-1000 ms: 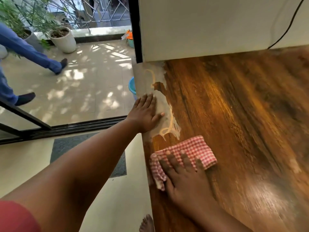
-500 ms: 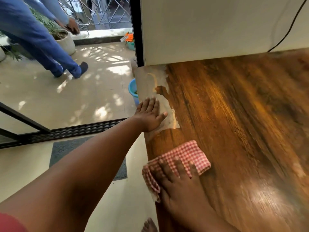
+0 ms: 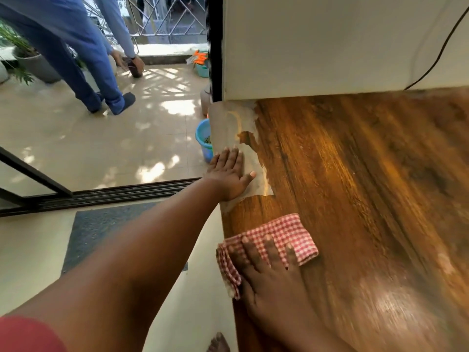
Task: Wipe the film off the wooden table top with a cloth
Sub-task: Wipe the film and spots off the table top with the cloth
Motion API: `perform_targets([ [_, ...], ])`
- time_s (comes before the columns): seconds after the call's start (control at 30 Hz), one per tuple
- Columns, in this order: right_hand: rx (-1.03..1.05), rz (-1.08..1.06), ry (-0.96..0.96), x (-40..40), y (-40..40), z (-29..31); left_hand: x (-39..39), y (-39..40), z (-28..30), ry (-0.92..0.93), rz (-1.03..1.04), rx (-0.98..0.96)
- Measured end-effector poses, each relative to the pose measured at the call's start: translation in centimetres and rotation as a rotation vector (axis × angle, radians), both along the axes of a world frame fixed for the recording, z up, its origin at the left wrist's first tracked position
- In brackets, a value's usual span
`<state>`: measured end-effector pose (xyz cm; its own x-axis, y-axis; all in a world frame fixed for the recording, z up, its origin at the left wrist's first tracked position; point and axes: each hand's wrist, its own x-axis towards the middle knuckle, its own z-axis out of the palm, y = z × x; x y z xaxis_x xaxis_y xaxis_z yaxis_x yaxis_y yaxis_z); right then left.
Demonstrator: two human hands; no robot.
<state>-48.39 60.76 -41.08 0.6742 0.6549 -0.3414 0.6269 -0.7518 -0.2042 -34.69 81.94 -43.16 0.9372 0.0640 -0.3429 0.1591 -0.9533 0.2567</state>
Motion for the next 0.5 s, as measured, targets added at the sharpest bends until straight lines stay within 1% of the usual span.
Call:
perform_targets([
  [0.1, -0.018, -0.038, 0.015, 1.4, -2.0, 0.1, -0.6, 0.0, -0.9, -0.107, 0.021, -0.043],
  [0.17, -0.037, -0.072, -0.023, 3.8, -2.1, 0.1, -0.8, 0.3, -1.2, -0.18, 0.062, -0.124],
  [0.23, -0.032, -0.102, -0.074, 7.2, -0.9, -0.2, -0.7, 0.3, -0.9, -0.239, 0.171, -0.33],
  [0.33, -0.002, -0.15, -0.085, 11.9, 3.5, -0.7, -0.2, 0.1, 0.1, -0.321, 0.426, -0.735],
  [0.4, 0.018, -0.131, -0.086, 13.5, 7.0, -1.1, 0.1, 0.3, 0.7, -0.339, 0.534, -0.993],
  [0.43, 0.027, -0.103, -0.095, 13.7, 8.1, -1.2, 0.3, 0.4, 0.8, -0.34, 0.559, -1.052],
  [0.47, 0.038, -0.065, -0.108, 13.5, 8.5, -1.2, 0.5, 0.4, 0.9, -0.34, 0.549, -1.034],
  [0.5, 0.054, -0.023, -0.122, 13.0, 8.2, -1.3, 0.7, 0.4, 0.8, -0.336, 0.517, -0.931],
])
